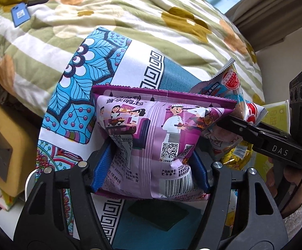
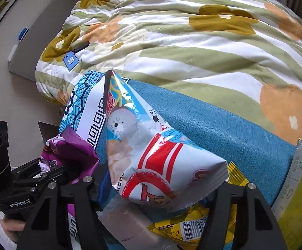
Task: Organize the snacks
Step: 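Grasp the purple bag with the left tool while the right tool grasps the red-white Oishi bag, then carry both bags over the yellow box and open both tools to drop them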
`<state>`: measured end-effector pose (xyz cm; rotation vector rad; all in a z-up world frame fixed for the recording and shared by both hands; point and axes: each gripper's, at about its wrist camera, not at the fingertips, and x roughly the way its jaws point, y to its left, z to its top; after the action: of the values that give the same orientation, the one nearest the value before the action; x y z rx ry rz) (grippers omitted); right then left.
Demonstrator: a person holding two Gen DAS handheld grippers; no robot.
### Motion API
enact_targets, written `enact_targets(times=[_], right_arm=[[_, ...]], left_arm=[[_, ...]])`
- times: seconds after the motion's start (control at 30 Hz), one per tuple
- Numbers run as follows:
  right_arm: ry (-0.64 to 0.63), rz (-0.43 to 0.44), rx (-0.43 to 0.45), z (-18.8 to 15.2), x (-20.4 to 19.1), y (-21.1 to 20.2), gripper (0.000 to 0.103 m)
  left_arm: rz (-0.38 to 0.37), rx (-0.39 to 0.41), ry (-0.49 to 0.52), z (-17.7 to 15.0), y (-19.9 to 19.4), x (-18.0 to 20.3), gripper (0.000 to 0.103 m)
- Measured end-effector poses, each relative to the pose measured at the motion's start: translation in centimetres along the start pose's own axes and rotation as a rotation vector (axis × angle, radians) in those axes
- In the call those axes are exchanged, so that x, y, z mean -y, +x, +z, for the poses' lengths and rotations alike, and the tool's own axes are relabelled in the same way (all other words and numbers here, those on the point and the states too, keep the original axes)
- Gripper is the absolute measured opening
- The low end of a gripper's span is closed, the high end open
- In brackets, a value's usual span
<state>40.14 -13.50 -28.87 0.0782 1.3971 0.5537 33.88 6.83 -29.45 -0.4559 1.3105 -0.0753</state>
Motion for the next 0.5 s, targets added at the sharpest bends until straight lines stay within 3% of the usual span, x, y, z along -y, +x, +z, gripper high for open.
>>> enact_targets(times=[0.27, 0.5], right_arm=[[0.051, -0.023, 0.101, -0.6, -1.1, -3.1, 0.056], [0.115, -0.066, 0.193, -2.1, -2.3, -7.5, 0.056]], left_arm=[[-0.015, 0.059, 0.075, 0.6, -3.9, 0.7, 0.065], [-0.041, 0.134, 0.200, 1.8, -8.7, 3.3, 0.065]])
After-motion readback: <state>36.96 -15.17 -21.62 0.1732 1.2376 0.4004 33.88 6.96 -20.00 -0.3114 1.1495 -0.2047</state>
